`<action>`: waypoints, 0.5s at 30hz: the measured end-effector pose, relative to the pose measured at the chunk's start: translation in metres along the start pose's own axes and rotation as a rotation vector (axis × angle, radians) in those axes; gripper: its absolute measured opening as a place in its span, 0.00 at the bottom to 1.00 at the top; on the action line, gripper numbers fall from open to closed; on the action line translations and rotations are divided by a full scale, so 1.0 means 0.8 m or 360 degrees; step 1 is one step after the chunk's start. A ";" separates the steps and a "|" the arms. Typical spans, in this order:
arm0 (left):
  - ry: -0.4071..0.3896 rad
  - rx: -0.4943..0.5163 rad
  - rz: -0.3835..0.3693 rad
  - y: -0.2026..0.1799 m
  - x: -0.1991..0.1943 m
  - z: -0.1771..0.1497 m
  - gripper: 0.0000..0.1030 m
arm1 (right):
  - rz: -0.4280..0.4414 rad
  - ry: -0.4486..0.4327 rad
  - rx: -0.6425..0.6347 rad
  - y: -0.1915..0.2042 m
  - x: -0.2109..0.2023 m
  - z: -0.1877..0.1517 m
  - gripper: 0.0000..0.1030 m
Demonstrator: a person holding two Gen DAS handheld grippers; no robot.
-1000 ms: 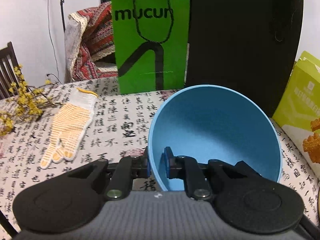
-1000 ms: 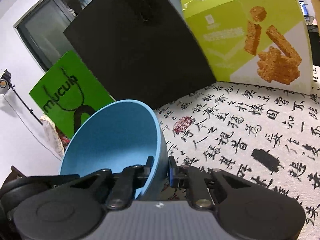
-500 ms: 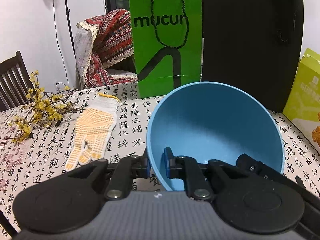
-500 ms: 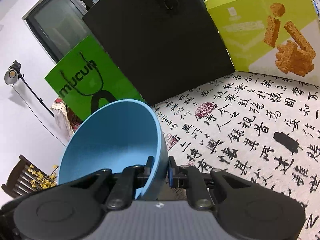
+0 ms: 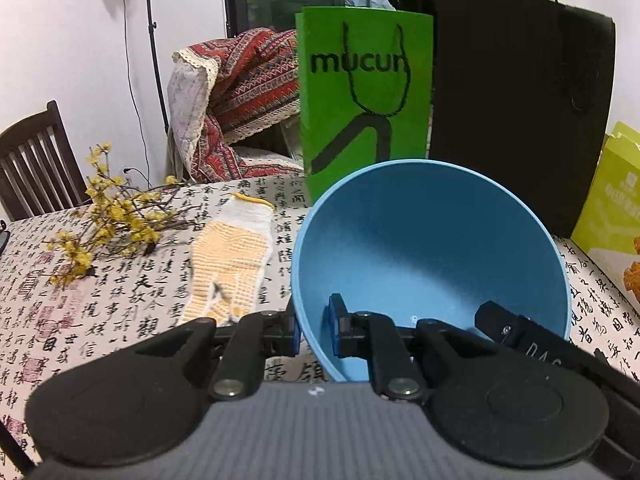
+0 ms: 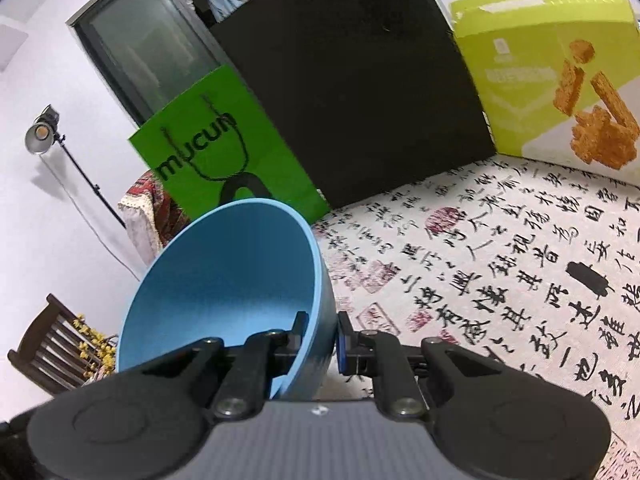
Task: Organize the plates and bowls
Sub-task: 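Lift the gripped blue bowl off the table with both grippers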
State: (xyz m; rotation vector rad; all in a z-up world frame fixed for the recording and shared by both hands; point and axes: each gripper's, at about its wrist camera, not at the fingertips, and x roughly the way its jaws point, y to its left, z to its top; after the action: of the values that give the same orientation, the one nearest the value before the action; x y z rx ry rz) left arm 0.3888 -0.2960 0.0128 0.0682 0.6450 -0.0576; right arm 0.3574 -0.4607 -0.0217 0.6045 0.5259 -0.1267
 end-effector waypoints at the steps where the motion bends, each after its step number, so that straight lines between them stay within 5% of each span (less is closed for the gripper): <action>1: 0.0004 -0.0005 0.0002 0.004 -0.002 0.000 0.13 | 0.0003 -0.0001 -0.0009 0.004 -0.002 -0.001 0.13; 15: 0.0022 -0.0029 -0.0003 0.048 -0.031 -0.012 0.13 | 0.0023 0.0069 -0.0062 0.042 -0.018 -0.015 0.12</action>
State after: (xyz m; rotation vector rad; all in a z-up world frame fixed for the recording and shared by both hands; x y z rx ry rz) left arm 0.3661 -0.2565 0.0218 0.0504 0.6593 -0.0527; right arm 0.3487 -0.4271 -0.0058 0.5741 0.5649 -0.0896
